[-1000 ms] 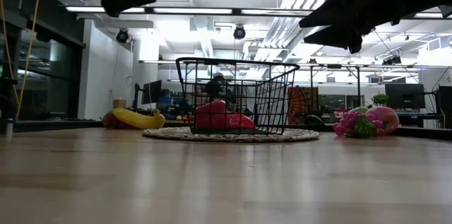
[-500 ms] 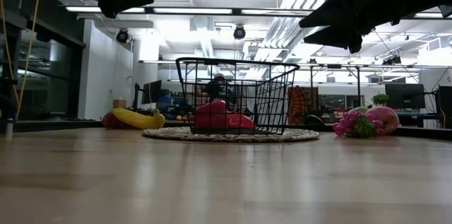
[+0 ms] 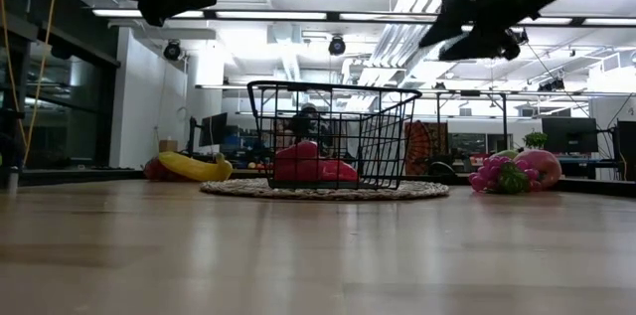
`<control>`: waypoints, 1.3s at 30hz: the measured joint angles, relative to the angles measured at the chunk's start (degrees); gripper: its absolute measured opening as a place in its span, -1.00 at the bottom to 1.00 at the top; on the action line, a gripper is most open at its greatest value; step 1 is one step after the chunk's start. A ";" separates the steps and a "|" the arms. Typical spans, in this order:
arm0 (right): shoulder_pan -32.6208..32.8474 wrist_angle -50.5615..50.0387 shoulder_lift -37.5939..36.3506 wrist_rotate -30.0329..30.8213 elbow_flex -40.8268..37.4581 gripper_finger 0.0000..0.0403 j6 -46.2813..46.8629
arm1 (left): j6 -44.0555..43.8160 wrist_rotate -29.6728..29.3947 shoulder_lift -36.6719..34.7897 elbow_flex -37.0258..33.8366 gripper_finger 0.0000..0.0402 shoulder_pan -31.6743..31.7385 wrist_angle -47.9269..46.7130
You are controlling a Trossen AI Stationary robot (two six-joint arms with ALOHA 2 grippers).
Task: Build produce basket
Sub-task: Put the pink peach into the black wire basket
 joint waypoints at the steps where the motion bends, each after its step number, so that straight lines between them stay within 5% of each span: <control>1: -2.20 -4.69 0.00 0.10 1.61 0.25 2.09 | -0.34 0.00 0.00 0.00 0.61 0.00 0.00; 8: -17.69 -32.33 0.02 -2.77 6.30 0.25 15.47 | -2.87 0.02 0.02 0.00 0.61 0.00 -0.02; 16: -30.33 -40.90 0.04 -5.92 4.71 0.25 18.63 | -2.95 0.02 0.02 0.00 0.61 0.00 -0.02; 39: -32.91 -40.39 0.04 -6.43 3.87 0.28 15.92 | -2.94 0.06 0.02 -0.01 0.61 0.00 -0.04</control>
